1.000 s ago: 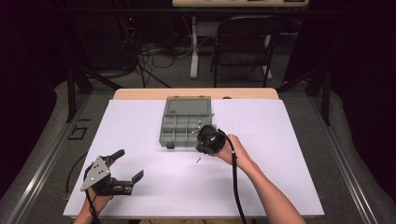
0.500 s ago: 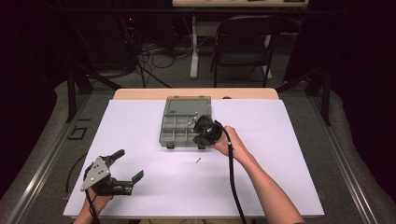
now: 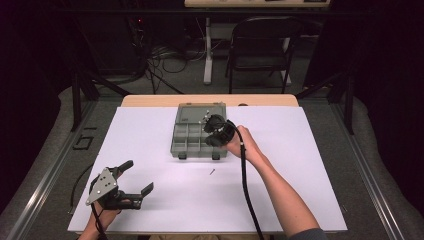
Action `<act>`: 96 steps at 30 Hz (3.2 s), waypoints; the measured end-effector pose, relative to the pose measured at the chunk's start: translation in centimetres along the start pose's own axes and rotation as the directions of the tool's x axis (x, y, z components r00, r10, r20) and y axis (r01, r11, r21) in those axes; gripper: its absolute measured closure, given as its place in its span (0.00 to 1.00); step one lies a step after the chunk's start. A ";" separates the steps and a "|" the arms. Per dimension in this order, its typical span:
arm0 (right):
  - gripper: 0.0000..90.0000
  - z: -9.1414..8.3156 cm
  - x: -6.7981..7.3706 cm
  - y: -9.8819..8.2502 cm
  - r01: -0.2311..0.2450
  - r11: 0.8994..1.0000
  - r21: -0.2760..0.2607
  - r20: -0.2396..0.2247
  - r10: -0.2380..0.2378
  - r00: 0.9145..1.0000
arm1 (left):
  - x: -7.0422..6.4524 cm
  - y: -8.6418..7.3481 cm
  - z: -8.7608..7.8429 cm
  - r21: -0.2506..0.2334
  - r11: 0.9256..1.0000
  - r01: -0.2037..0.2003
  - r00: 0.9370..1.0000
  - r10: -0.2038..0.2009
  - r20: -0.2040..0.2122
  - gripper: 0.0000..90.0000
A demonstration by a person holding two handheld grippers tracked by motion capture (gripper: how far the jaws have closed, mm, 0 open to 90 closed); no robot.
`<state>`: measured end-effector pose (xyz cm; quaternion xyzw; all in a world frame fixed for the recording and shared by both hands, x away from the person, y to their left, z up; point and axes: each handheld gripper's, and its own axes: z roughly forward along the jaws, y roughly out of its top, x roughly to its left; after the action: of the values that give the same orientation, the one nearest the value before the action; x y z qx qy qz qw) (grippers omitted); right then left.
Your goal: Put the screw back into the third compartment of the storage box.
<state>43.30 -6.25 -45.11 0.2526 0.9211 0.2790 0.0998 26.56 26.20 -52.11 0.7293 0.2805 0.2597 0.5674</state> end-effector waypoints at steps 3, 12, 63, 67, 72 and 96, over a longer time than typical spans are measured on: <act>0.96 0.2 -0.3 0.4 -0.006 1.000 0.013 0.001 0.006 1.000 | 0.0 0.0 0.0 -0.002 1.000 0.002 1.000 -0.002 -0.001 0.00; 0.96 0.7 -1.3 1.4 -0.008 1.000 0.026 0.017 0.008 1.000 | 0.0 0.0 0.0 -0.003 1.000 0.005 1.000 -0.005 -0.001 0.00; 0.24 4.2 -4.5 2.2 -0.128 0.992 0.000 0.047 0.128 0.991 | 0.0 0.0 -0.1 0.001 1.000 0.000 1.000 0.000 0.005 0.00; 0.16 2.9 -3.9 1.1 -0.101 0.995 0.000 0.035 0.101 0.994 | 0.0 0.0 -0.1 0.003 1.000 0.000 1.000 0.000 0.007 0.00; 0.08 1.8 -3.0 -0.4 -0.081 0.996 -0.028 0.024 0.081 0.996 | 0.0 0.0 0.0 0.002 1.000 -0.002 1.000 0.002 0.004 0.00; 0.04 0.8 1.4 -5.8 -0.034 0.998 -0.047 -0.071 0.031 0.997 | 0.0 0.0 0.0 -0.003 1.000 0.001 1.000 -0.001 0.003 0.00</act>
<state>39.99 -9.27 -49.08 0.2551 0.9129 0.3112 0.0691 26.56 26.19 -52.10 0.7287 0.2794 0.2588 0.5691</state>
